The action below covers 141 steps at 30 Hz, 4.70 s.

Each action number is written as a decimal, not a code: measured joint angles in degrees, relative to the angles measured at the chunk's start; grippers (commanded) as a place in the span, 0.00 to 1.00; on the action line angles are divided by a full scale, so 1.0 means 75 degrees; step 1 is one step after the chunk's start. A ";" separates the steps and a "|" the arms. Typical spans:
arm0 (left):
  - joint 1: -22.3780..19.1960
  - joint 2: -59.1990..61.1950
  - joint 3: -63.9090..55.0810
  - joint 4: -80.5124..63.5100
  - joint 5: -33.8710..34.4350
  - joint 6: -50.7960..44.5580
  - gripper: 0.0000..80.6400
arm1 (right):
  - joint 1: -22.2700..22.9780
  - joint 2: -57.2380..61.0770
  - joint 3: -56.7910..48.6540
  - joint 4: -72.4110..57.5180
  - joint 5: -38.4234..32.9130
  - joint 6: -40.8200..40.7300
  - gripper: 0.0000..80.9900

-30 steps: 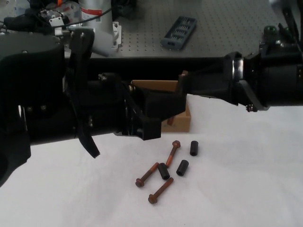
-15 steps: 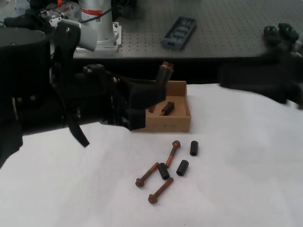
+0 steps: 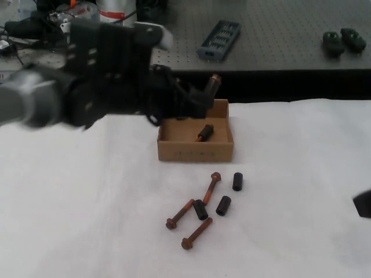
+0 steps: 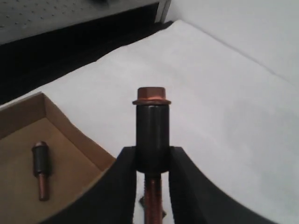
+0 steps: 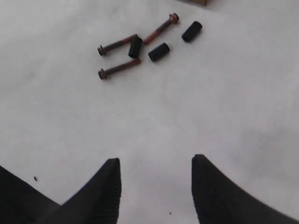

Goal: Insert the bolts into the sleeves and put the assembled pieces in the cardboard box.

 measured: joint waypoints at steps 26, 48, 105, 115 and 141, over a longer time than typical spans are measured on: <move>0.0591 0.4006 -0.3952 0.2312 -0.1312 0.0379 0.12 | 0.0000 0.0000 0.0000 0.0188 0.0140 -0.0278 0.44; 0.0591 0.3145 -0.4009 0.3748 -0.0837 -0.0056 0.04 | 0.0000 0.0000 0.0000 0.0117 0.0372 -0.0278 0.44; 0.0591 -0.8089 0.3123 0.6255 -0.0653 0.0674 0.01 | 0.0000 0.6698 -0.2485 -0.1650 -0.0184 0.3125 0.44; 0.0591 -0.8089 0.3118 0.6255 -0.0653 0.0674 0.01 | 0.0019 0.8319 -0.4371 -0.1344 -0.0204 0.3300 0.44; 0.0591 -0.8089 0.3118 0.6255 -0.0653 0.0701 0.01 | 0.0364 0.9974 -0.5411 -0.0920 0.0410 0.2847 0.42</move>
